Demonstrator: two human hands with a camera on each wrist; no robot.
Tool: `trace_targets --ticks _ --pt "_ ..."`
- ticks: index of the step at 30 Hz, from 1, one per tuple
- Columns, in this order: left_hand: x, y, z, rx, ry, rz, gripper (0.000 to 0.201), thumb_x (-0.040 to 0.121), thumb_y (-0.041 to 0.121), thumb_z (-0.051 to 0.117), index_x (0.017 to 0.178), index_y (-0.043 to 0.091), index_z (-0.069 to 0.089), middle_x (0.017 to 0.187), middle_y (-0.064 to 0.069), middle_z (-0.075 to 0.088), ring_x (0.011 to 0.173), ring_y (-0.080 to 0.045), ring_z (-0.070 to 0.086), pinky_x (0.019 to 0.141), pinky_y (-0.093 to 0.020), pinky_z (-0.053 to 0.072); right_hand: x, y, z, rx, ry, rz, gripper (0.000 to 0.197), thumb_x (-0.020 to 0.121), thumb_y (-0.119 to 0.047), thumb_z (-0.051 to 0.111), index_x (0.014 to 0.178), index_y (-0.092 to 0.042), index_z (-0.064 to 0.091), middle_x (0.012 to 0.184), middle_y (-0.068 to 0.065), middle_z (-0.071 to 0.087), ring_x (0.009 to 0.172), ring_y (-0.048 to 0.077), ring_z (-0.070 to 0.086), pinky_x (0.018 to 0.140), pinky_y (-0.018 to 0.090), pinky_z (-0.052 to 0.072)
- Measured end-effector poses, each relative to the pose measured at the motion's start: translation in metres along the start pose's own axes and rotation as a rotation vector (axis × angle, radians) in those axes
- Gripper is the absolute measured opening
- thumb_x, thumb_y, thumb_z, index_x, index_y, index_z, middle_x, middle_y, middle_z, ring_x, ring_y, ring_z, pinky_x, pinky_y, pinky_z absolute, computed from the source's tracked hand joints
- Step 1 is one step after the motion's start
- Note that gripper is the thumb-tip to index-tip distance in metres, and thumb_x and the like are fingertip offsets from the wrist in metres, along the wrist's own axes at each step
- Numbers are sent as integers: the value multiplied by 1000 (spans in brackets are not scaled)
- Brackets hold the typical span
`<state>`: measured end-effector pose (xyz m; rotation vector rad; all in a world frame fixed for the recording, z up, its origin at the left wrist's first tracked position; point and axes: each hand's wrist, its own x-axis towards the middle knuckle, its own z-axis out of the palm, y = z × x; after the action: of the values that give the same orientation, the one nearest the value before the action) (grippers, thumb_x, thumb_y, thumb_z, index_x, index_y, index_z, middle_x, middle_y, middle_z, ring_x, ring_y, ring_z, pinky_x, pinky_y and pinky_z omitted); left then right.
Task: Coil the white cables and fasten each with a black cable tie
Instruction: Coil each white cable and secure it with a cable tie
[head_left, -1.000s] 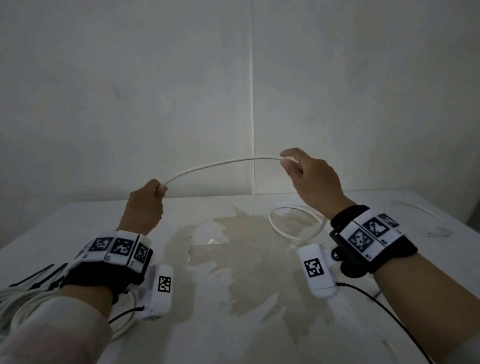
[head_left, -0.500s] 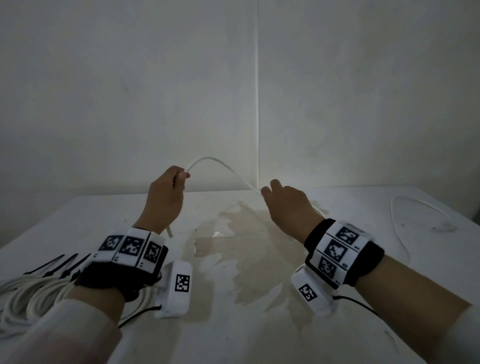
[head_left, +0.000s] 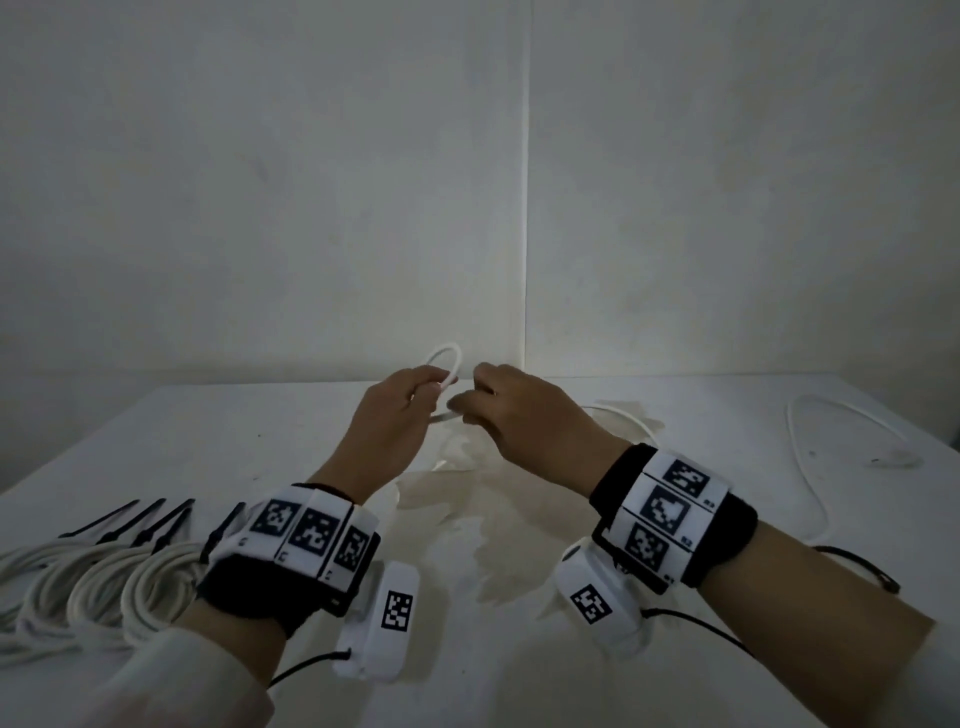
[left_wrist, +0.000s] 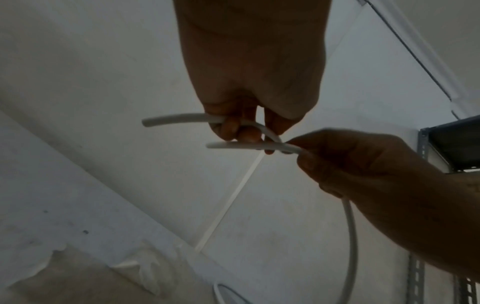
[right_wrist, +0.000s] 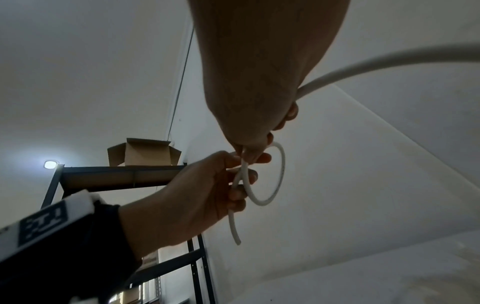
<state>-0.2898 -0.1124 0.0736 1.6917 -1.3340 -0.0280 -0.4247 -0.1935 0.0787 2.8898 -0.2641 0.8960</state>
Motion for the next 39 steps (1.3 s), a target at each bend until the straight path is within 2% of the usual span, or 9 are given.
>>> trace_targets --ticks 2,8,10,14,21,24,27,34,39 --pt "-2 -2 1 -12 -11 10 23 96 13 45 108 10 64 93 -3 60 71 -12 53 67 -13 39 -2 0 -3 80 33 23 11 78 -5 61 89 -5 63 77 8 62 62 25 59 45 23 32" --pt "-1 -6 0 39 -8 52 22 94 25 51 84 18 69 71 6 65 51 1 55 55 -10 40 -5 1 -4 95 89 3 19 86 -20 46 87 -9 61 78 3 62 60 21 56 50 22 30" --pt "-3 -5 1 44 -62 23 33 96 32 43 74 26 66 67 7 66 46 -4 51 54 -17 39 -3 1 -4 125 114 27 26 88 -25 41 91 -8 61 82 4 61 66 21 55 53 24 33" --pt "-6 4 1 -96 -195 -82 66 91 61 29 84 10 70 67 -2 60 53 -10 42 56 -23 33 1 14 -9 239 75 222 18 95 -20 47 94 -5 58 90 4 51 78 17 44 65 29 36" --pt "-3 12 -2 -25 -259 -54 32 97 32 39 73 28 60 54 14 52 56 0 48 62 -19 35 0 18 -16 474 -147 403 16 97 -28 41 91 -17 50 93 0 56 90 21 54 81 35 41" --pt "-5 16 0 -86 -249 -25 32 97 30 39 76 25 61 55 14 53 52 7 48 58 -10 35 -2 15 -19 595 -166 407 27 95 -41 41 85 -23 58 77 -5 62 76 14 57 72 31 42" --pt "-7 18 4 -116 -208 1 33 97 29 40 87 9 64 62 5 50 46 2 42 50 -10 32 -1 17 -21 641 -46 462 26 93 -30 49 68 -27 54 59 -8 52 56 6 47 60 24 37" --pt "-4 16 1 16 -218 33 27 97 28 40 91 8 58 69 6 51 57 -8 41 55 -21 33 -9 21 -23 761 26 576 24 96 -25 46 83 -11 61 57 -3 59 42 1 42 50 18 33" --pt "-4 15 1 97 -185 60 24 96 31 43 78 18 51 64 6 44 58 -8 39 54 -22 30 -8 15 -27 803 26 569 18 96 -22 45 81 -18 55 61 0 64 38 3 43 45 17 36"
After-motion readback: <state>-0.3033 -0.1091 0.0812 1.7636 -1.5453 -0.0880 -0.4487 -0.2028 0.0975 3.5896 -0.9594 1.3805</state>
